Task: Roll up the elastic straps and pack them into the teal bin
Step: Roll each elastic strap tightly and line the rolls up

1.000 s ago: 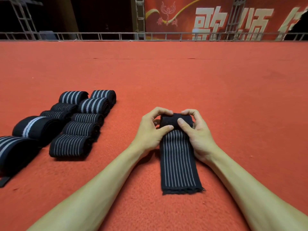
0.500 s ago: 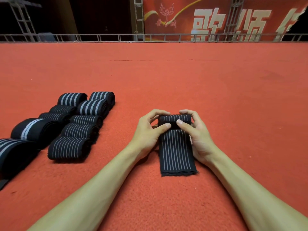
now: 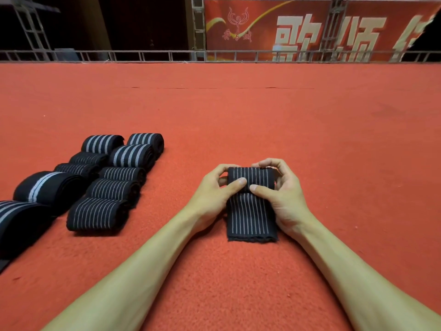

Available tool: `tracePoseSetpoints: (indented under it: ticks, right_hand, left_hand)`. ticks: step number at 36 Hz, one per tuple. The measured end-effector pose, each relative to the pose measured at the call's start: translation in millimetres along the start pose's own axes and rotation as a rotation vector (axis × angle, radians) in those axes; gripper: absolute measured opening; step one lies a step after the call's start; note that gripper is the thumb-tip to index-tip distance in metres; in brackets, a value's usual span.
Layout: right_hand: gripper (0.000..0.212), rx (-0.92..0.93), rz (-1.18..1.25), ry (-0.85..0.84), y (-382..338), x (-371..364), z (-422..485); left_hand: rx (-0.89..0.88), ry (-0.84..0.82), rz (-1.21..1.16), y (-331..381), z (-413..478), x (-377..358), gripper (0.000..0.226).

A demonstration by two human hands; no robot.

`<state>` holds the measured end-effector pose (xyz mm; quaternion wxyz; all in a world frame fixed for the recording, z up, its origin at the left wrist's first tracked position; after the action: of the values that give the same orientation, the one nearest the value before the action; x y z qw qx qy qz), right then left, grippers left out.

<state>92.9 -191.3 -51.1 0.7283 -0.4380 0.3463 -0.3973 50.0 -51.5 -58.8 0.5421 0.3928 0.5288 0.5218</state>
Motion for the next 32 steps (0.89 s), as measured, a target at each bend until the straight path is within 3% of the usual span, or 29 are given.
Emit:
tracePoseSetpoints:
  ticks: [16, 24, 28, 32]
  right_hand:
    - [0.051, -0.136, -0.05, -0.207, -1, -9, -7]
    - [0.033, -0.265, 0.144, -0.117, 7, -11, -4]
    - [0.027, -0.171, 0.003, -0.036, 5, -8, -4]
    - [0.03, -0.063, -0.066, -0.025, 1, -4, -2]
  left_hand:
    - [0.041, -0.151, -0.016, -5, -6, -12, 0.021]
    - [-0.16, -0.076, 0.015, 9, -1, -1, 0.038]
    - [-0.232, -0.09, 0.128, 14, -4, -6, 0.04]
    - [-0.083, -0.125, 0.007, 6, -3, -10, 0.043]
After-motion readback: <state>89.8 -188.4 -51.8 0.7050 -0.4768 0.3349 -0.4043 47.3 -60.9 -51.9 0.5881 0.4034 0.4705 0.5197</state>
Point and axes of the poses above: each hand's wrist, its own z-axis towards the middle knuckle, its own x-axis out of the back of the hand, y = z × x, the point moved 5 cm from there along z, towards the middle knuckle, and after that the axes turned 3 degrees about -z, right-handed, at the moved point
